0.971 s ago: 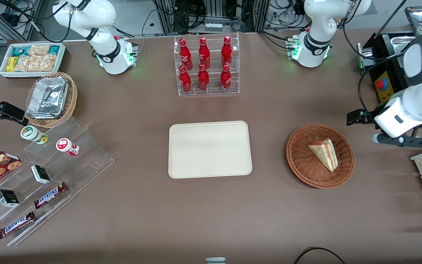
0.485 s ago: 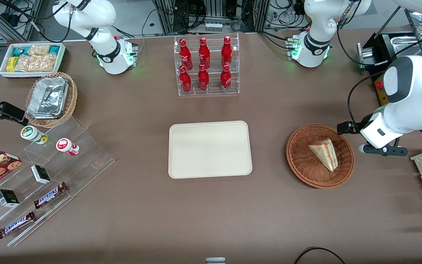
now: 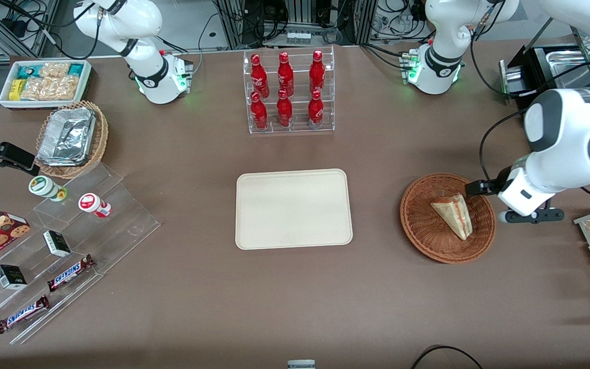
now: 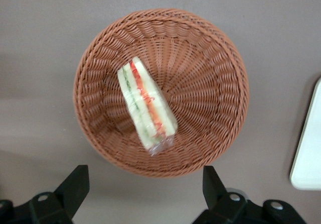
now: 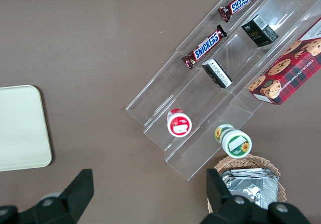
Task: Place sandwich from basket to tray
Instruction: 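Lower the left gripper and close it on the wrapped sandwich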
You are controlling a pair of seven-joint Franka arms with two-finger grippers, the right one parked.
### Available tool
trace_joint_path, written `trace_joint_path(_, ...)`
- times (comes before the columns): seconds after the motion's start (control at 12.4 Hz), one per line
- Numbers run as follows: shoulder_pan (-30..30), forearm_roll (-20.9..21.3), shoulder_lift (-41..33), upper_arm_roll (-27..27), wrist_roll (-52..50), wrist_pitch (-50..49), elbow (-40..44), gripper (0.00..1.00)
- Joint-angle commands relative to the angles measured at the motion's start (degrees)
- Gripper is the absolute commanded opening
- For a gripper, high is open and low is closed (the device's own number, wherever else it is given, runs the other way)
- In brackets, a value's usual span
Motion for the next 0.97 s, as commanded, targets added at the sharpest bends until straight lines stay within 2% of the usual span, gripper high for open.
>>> trace_joint_path(0.0, -0.28, 0.84, 0.34, -1.03, -7.78, 4.81, -2.63, 1.0)
trace_joint_path(0.24, -0.37, 0.94, 2.18, -1.12, -15.42, 8.94, -4.47, 1.0)
trace_joint_path(0.57, -0.28, 0.94, -1.41, -1.12, -18.68, 17.81, -13.16, 1.0)
trace_joint_path(0.73, -0.28, 0.94, -1.77, -1.12, -23.95, 23.51, -17.03, 1.0)
trace_joint_path(0.89, -0.1, 0.94, -1.68, -1.03, -24.58, 24.6, -18.02, 1.0)
